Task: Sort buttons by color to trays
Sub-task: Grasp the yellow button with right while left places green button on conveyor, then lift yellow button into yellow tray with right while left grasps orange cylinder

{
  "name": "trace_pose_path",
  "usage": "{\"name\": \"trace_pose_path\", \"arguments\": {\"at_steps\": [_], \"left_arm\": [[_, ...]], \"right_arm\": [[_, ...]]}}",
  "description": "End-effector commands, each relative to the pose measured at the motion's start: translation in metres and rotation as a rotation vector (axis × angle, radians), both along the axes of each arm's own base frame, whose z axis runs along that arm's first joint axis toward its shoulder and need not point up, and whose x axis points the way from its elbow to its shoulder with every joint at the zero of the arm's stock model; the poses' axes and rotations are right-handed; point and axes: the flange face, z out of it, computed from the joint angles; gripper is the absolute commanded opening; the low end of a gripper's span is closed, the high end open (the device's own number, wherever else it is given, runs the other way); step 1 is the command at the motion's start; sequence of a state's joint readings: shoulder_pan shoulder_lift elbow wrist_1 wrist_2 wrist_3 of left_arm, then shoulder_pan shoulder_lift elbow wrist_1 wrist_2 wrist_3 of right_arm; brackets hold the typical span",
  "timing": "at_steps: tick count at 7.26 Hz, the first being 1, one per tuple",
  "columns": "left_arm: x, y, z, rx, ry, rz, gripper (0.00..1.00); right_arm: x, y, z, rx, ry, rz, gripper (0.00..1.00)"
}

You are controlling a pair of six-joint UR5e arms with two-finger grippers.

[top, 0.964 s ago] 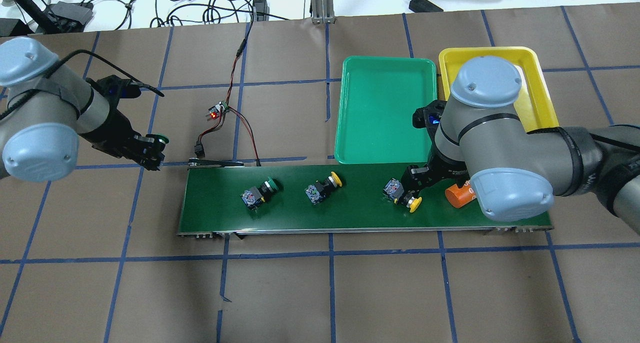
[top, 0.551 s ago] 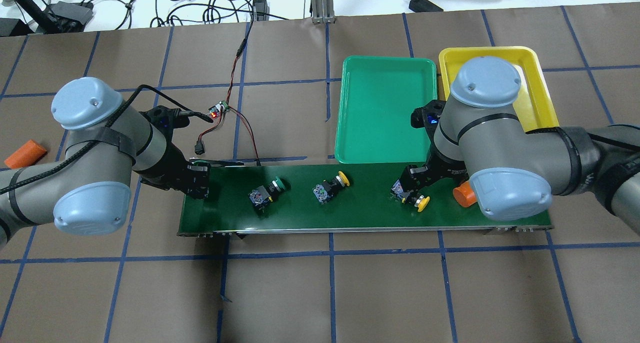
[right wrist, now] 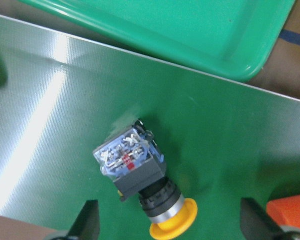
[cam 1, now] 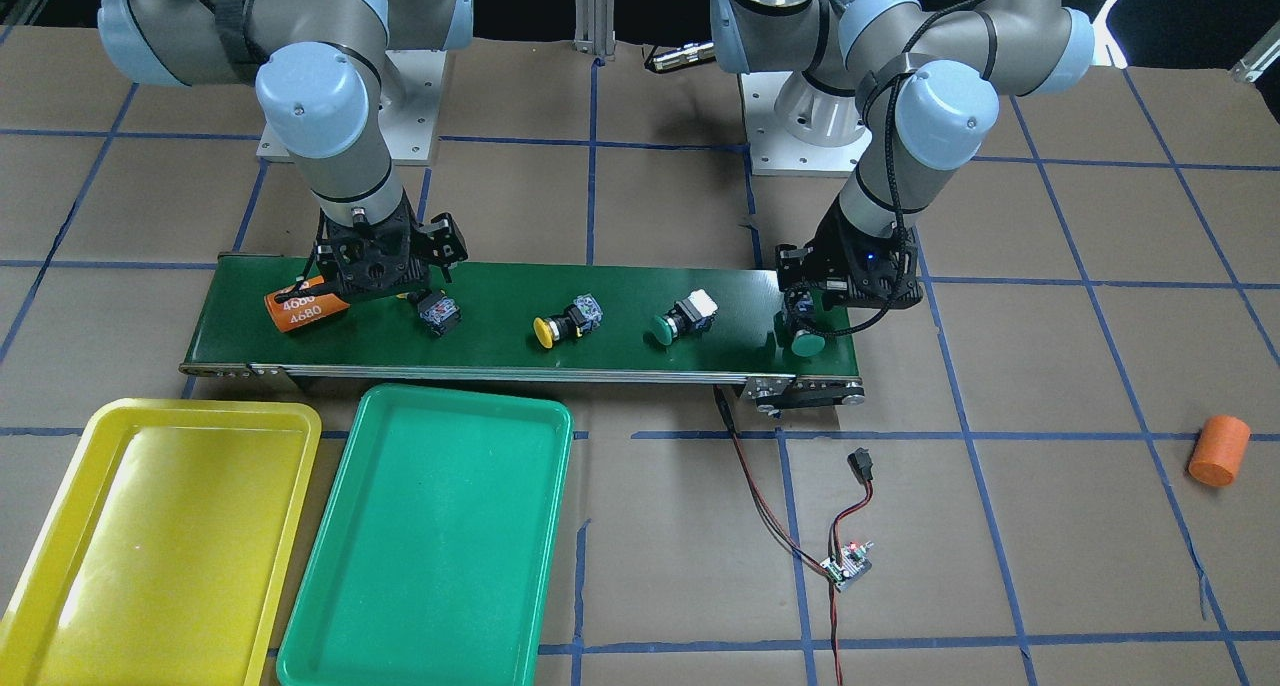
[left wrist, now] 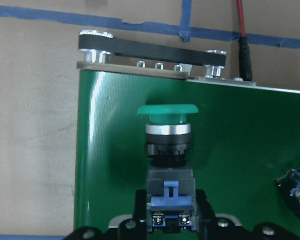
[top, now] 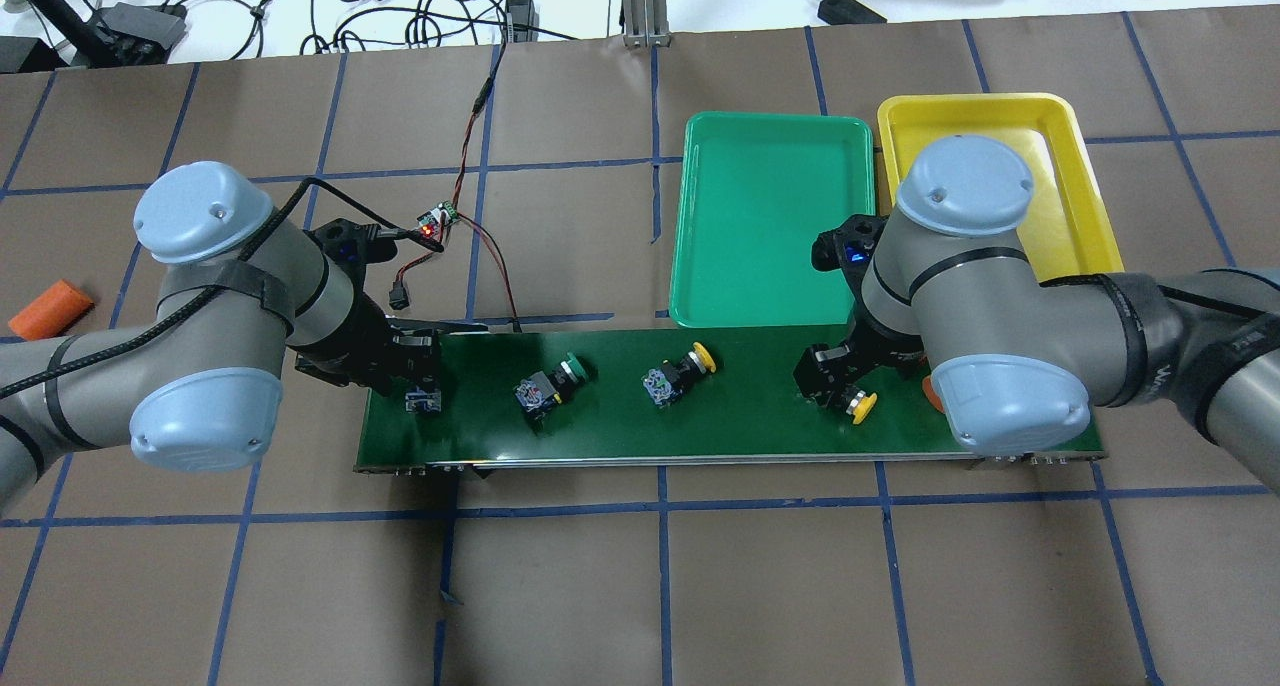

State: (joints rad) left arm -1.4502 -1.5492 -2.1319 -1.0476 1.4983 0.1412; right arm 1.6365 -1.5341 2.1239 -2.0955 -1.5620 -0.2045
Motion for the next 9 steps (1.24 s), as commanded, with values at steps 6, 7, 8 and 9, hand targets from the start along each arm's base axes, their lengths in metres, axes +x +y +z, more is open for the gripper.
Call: {"name": "trace_pose_path", "arguments": {"at_steps": [6,7,8,9], "left_arm": [[0.392,-0.113,0.008,-0.059,-0.117,-0.19,1.0],[0.409,-0.127,0.003,-0.063,-0.125,-0.226,1.0],[0.431,-0.141,-0.015,-0.063,-0.124,-0.259,1.0],[0.444,-0.153,-0.035,-0.066,-0.126,-0.271,1.0]], "right_arm": [[-0.01,0.0,-0.017,0.02,0.001,0.048,0.01],[-0.01,-0.006,-0.008,0.002,0.003,0.045,0.01],[-0.011,-0.028,0.017,-0.054,0.003,0.045,0.02],[-0.021,-0.059,0.04,-0.076,0.002,0.025,0.02]]}}
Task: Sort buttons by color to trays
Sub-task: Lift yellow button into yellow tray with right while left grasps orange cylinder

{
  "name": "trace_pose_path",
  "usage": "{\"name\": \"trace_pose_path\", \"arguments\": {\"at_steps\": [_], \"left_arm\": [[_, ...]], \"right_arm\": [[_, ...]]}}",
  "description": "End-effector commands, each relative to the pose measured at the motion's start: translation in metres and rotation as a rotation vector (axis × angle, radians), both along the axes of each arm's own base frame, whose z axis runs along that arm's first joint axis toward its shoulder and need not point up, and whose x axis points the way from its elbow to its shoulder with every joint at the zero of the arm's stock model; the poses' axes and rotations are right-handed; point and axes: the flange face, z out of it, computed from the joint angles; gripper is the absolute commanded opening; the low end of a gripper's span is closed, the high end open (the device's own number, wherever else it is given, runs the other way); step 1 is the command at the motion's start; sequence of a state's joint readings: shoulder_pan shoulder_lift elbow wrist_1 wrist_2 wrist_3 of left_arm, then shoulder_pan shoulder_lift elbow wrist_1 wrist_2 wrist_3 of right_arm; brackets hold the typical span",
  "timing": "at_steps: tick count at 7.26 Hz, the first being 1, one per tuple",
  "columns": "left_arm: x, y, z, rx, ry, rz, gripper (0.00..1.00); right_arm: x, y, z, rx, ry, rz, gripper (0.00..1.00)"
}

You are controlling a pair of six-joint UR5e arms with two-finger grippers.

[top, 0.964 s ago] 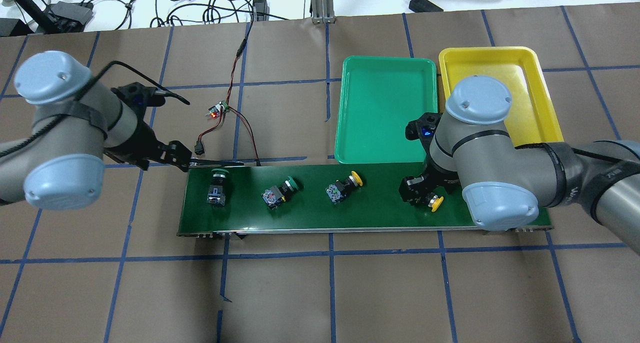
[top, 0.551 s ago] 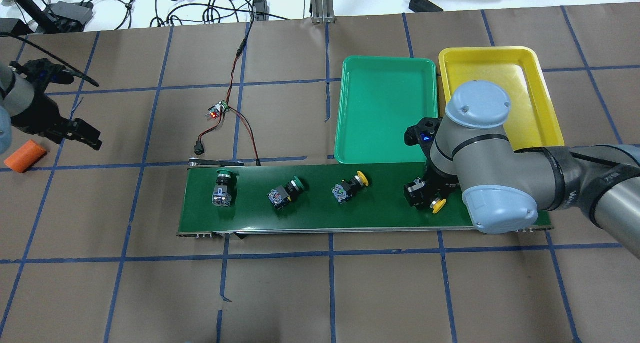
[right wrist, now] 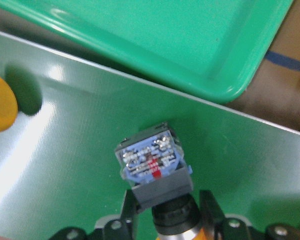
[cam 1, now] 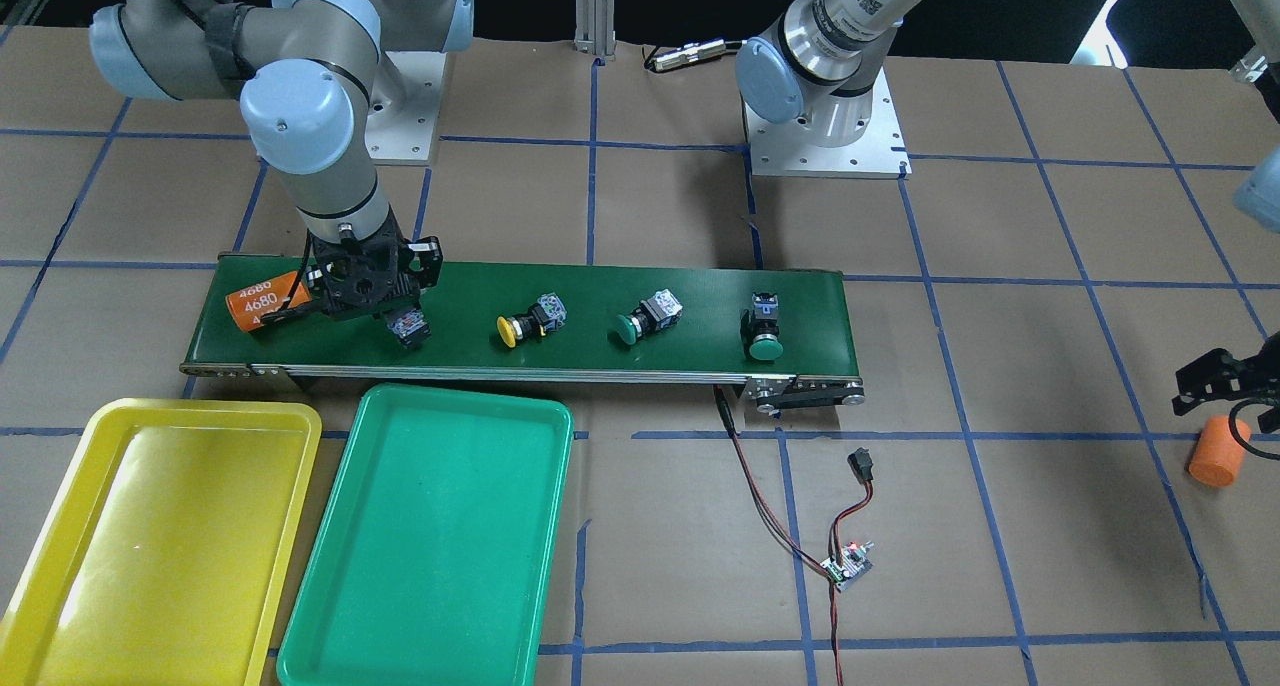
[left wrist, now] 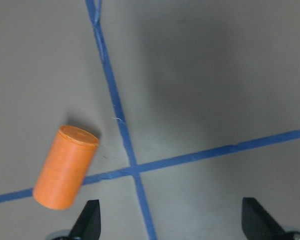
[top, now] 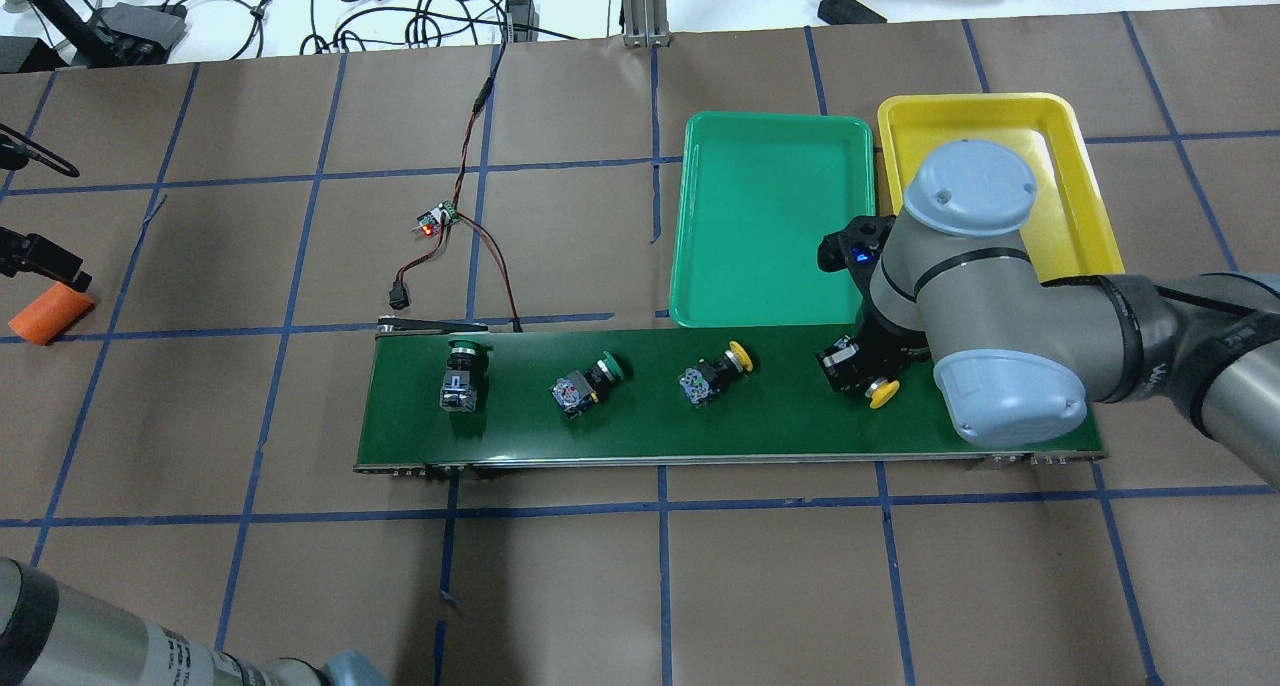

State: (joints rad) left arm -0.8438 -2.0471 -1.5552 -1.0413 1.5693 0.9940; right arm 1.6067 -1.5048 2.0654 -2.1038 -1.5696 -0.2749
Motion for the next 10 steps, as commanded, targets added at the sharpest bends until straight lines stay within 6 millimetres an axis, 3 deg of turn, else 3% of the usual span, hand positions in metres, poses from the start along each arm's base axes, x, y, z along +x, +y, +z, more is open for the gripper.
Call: {"name": "trace_pose_path", "arguments": {"at_steps": [1,2,3,4,5,6,7,8,9,10], "left_arm": [[0.03,-0.02,-0.04,0.008,0.002,-0.065,1.0],[0.041,-0.016,-0.055,0.011,0.003,-0.079,1.0],[0.055,-0.012,-0.072,0.023,0.017,-0.068,1.0],[0.057,-0.013,-0.081,0.016,0.011,-0.081,1.0],[0.059,-0.01,-0.09,0.022,0.018,-0.09,1.0],[0.062,-0.01,-0.093,0.021,0.022,-0.15,0.94],[0.065,-0.008,-0.093,0.029,0.013,-0.255,0.01],[0.063,0.0,-0.097,0.038,0.024,-0.25,0.0],[0.061,0.0,-0.078,0.031,0.007,-0.23,0.0],[0.043,0.0,-0.06,0.045,0.037,-0.204,0.0]], "right_arm": [[-0.033,-0.072,0.03,-0.008,-0.002,-0.048,0.02],[-0.075,-0.112,0.033,0.007,-0.007,-0.078,0.02],[-0.121,-0.148,0.021,0.035,-0.011,-0.105,0.05],[-0.156,-0.179,0.002,0.048,-0.017,-0.083,0.2],[-0.185,-0.196,-0.017,0.061,-0.028,-0.051,0.59],[-0.195,-0.197,-0.022,0.07,-0.031,-0.051,0.66],[-0.194,-0.195,-0.018,0.068,-0.028,-0.049,0.67],[-0.193,-0.193,-0.016,0.069,-0.029,-0.049,0.68],[-0.187,-0.184,-0.008,0.09,-0.038,-0.046,0.69],[-0.176,-0.167,0.001,0.128,-0.052,-0.053,0.69]]}}
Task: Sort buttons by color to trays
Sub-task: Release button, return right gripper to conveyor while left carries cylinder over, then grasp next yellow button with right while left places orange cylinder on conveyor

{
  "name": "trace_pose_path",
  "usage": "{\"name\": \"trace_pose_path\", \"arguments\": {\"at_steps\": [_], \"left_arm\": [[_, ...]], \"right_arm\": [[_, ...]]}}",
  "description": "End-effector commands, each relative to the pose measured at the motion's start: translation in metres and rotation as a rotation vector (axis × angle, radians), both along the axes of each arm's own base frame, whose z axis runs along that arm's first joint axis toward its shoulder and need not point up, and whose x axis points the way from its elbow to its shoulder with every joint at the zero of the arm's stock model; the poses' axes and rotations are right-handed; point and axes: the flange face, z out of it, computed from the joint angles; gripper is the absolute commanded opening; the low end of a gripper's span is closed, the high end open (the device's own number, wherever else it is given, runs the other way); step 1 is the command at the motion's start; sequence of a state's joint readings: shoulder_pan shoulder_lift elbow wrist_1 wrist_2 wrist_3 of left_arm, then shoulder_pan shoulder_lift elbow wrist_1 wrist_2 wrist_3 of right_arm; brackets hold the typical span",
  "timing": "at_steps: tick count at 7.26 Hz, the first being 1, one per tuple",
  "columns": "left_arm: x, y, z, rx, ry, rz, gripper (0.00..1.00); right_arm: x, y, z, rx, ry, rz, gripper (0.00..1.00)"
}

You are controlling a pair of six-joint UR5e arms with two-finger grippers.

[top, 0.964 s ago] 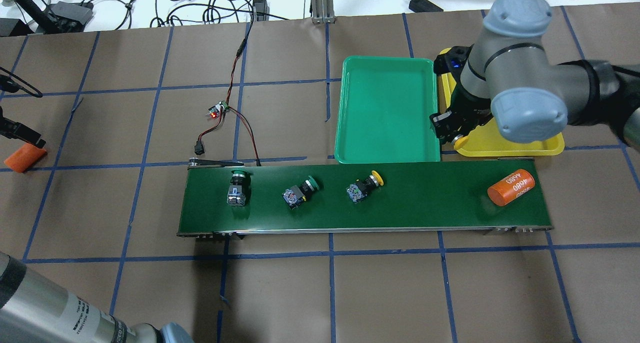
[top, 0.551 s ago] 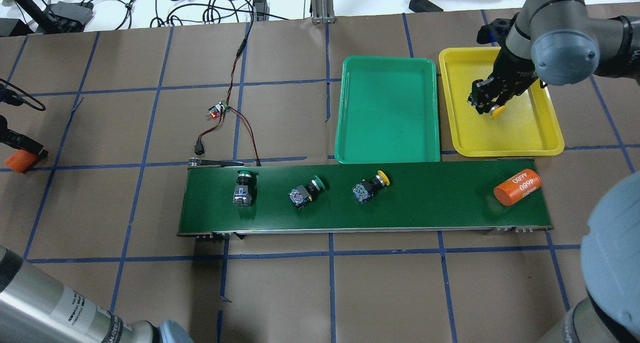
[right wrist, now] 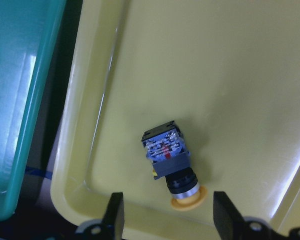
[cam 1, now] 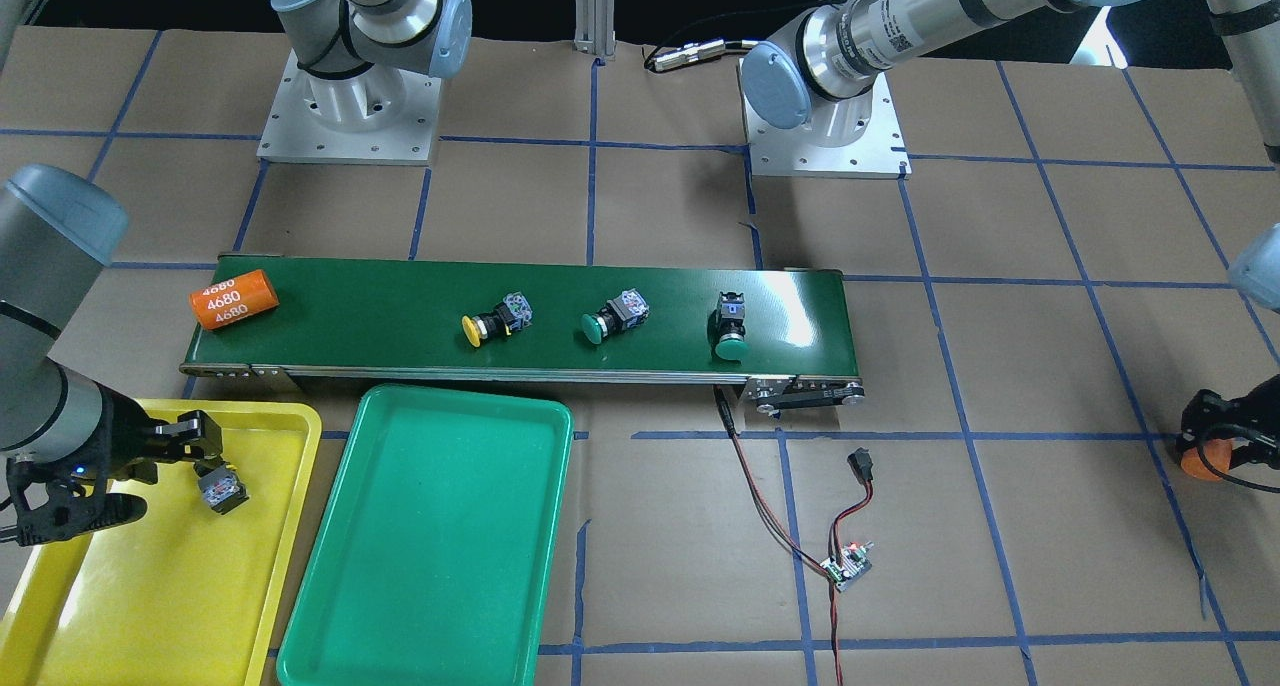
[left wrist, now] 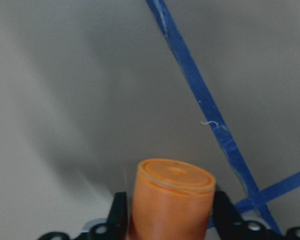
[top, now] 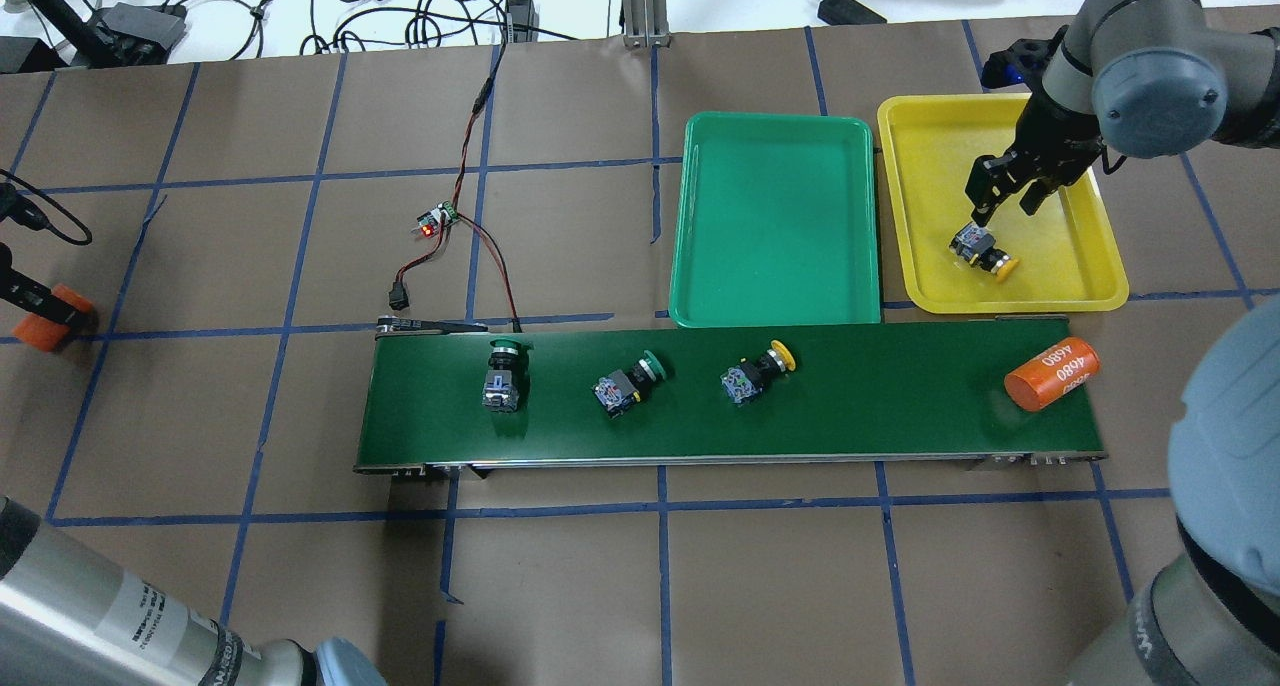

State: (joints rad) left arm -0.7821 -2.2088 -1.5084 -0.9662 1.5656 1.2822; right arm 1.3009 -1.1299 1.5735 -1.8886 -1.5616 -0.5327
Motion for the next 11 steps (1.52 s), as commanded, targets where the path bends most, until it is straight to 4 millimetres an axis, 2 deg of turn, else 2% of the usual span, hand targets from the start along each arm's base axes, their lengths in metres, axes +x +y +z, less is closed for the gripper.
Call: {"name": "trace_pose_path", "arguments": {"at_steps": [1,2,3,4,5,6,7,8,9,10,11], "left_arm": [[-0.074,0.003,0.061,0.09,0.097,0.075,0.0],[-0.164,0.004,0.098,0.17,0.162,0.185,0.0],[-0.251,0.01,0.121,0.197,0.149,0.262,0.0],[-0.323,0.028,0.124,0.211,0.13,0.246,0.0],[-0.375,0.05,0.12,0.238,0.105,0.375,0.0],[-0.431,0.064,0.118,0.223,0.081,0.383,0.0],[-0.477,0.075,0.112,0.198,0.063,0.396,0.0],[-0.498,0.085,0.091,0.169,0.057,0.396,0.0],[-0.497,0.091,0.071,0.109,0.066,0.282,0.0],[-0.499,0.098,0.06,0.056,0.068,-0.033,0.0],[-0.494,0.095,0.057,0.025,0.064,-0.287,0.0]], "right_arm": [[0.03,0.034,0.012,0.046,-0.016,0.018,0.69],[0.052,0.059,0.017,0.053,-0.012,0.017,0.69],[0.079,0.088,0.029,0.049,0.002,-0.027,0.69],[0.116,0.119,0.035,0.051,0.018,-0.071,0.7],[0.155,0.15,0.045,0.032,0.041,-0.12,0.7],[0.183,0.175,0.041,0.042,0.062,-0.178,0.7],[0.204,0.189,0.036,0.054,0.076,-0.244,0.7],[0.212,0.185,0.039,0.037,0.074,-0.284,0.7],[0.202,0.175,0.043,0.014,0.071,-0.288,0.7],[0.189,0.17,0.045,0.014,0.072,-0.315,0.7],[0.179,0.168,0.041,0.026,0.072,-0.338,0.7]]}}
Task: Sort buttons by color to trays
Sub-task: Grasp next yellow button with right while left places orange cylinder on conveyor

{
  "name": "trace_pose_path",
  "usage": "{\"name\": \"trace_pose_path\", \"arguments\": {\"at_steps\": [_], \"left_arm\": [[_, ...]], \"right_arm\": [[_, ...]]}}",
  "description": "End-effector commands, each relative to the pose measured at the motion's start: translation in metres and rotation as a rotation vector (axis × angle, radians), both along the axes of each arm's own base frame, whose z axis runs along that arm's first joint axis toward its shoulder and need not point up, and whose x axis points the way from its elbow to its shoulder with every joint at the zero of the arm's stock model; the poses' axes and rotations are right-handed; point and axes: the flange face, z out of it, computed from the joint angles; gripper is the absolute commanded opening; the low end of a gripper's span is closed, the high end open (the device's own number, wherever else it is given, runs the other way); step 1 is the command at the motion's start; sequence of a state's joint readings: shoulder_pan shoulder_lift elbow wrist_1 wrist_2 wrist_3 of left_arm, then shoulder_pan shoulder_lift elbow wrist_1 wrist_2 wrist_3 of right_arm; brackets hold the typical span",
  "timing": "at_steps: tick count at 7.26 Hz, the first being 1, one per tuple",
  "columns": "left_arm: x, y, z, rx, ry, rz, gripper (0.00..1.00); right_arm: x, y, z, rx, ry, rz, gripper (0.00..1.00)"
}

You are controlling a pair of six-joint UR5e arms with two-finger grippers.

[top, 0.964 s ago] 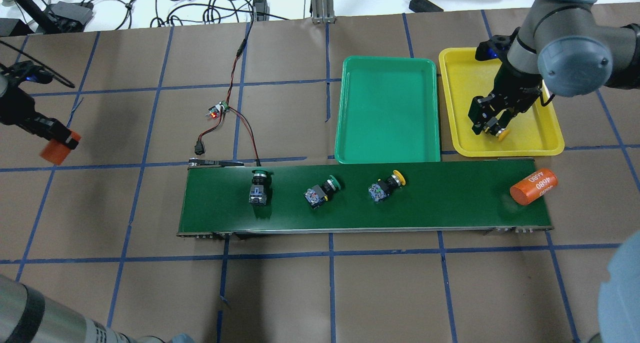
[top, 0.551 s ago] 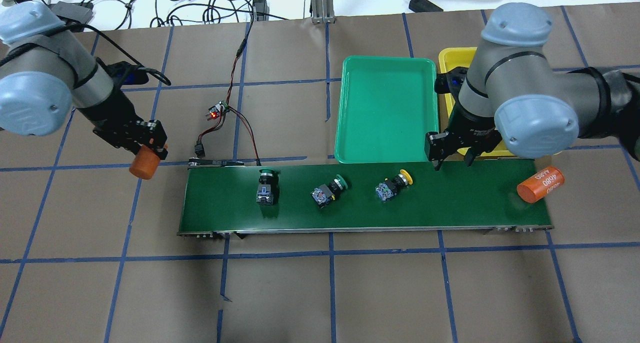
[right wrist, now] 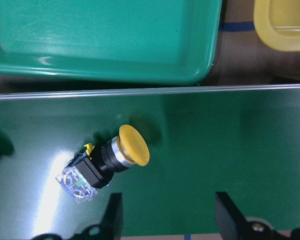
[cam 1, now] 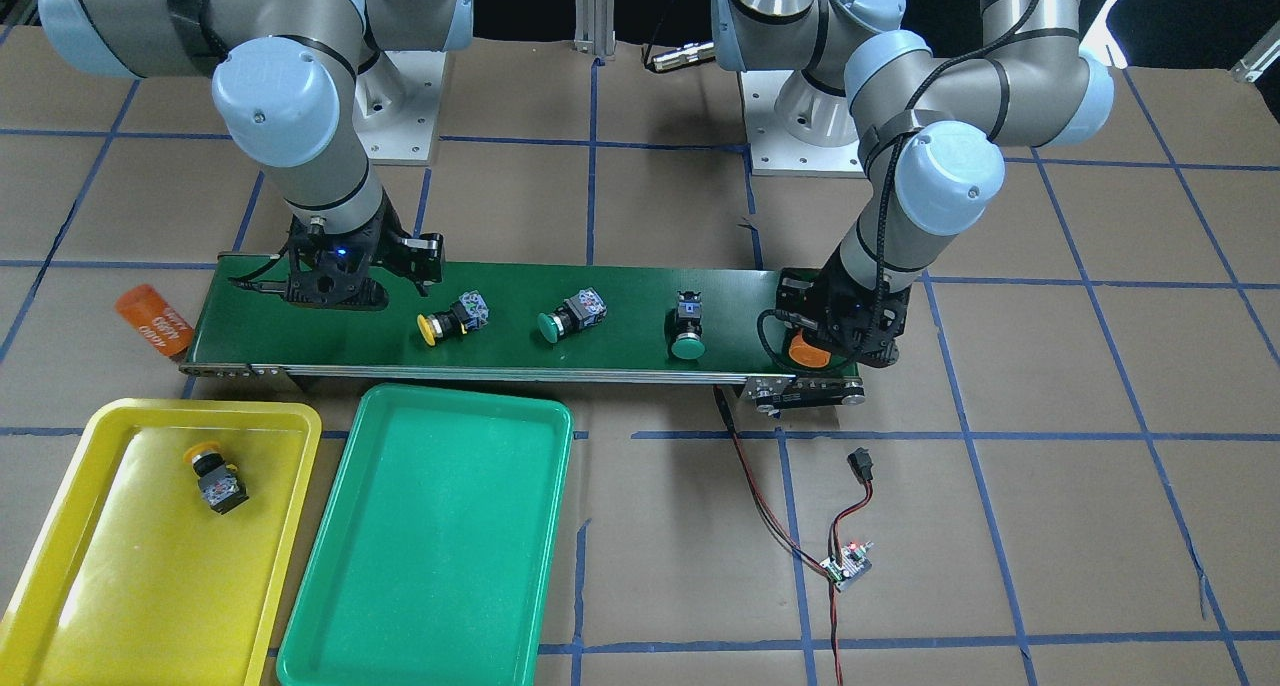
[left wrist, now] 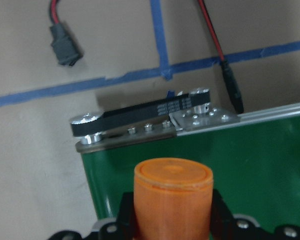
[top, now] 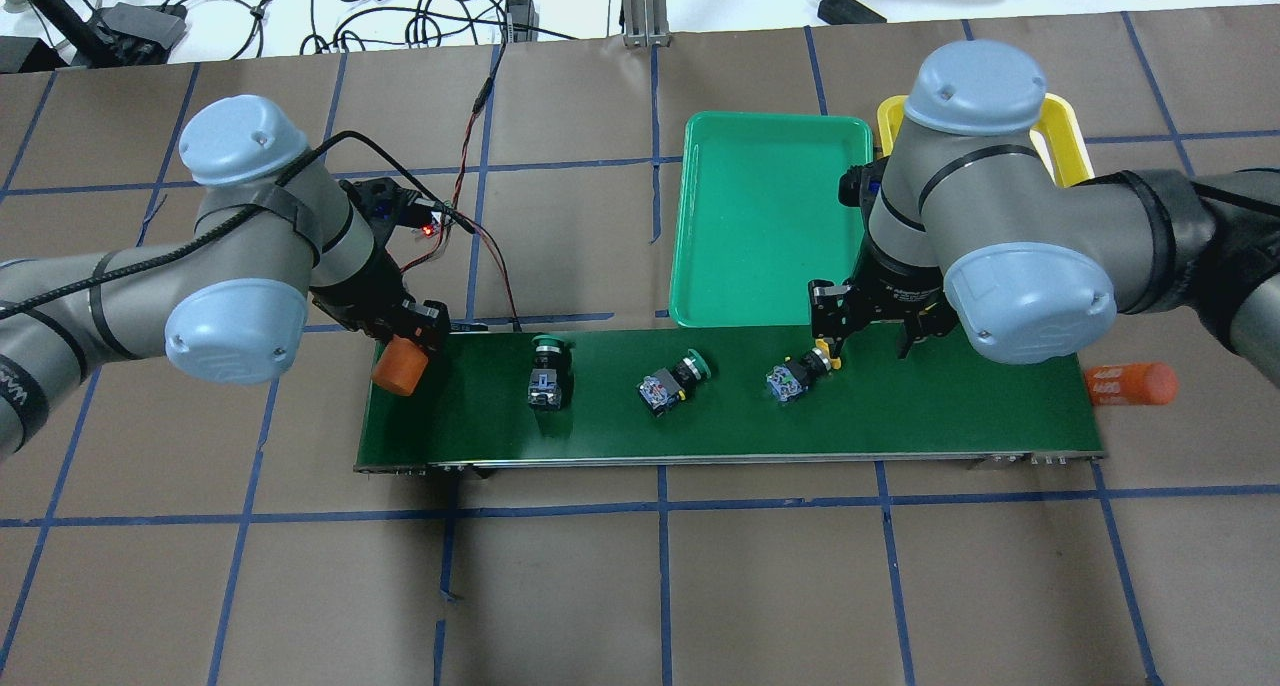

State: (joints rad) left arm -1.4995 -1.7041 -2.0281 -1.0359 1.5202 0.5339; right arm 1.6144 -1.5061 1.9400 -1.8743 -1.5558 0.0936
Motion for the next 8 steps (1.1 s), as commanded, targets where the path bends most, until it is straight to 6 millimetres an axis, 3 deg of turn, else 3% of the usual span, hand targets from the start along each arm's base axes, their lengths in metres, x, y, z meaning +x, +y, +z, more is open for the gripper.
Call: {"name": "trace_pose_path", "arguments": {"at_steps": [1,3,4,5,6,8], "left_arm": [[-0.003,0.008,-0.009,-0.071,0.01,-0.541,0.0],[-0.005,0.015,-0.001,-0.084,0.006,-0.558,0.0],[-0.006,0.02,-0.005,-0.075,0.011,-0.56,0.03],[-0.008,0.026,-0.01,-0.067,0.023,-0.547,0.41],[-0.009,0.032,-0.011,-0.063,0.015,-0.543,0.99],[-0.007,0.023,0.028,-0.133,-0.017,-0.448,1.0]], "right_arm": [[-0.013,-0.005,-0.002,-0.003,0.002,-0.056,0.7],[-0.013,-0.001,-0.009,0.012,0.028,-0.294,0.66],[-0.013,-0.008,-0.006,-0.062,0.022,-0.323,0.78],[-0.013,-0.015,-0.01,-0.107,0.019,-0.325,0.9],[-0.014,-0.016,-0.025,-0.088,0.022,-0.325,1.0],[-0.017,-0.02,-0.03,-0.099,0.022,-0.331,1.0]]}}
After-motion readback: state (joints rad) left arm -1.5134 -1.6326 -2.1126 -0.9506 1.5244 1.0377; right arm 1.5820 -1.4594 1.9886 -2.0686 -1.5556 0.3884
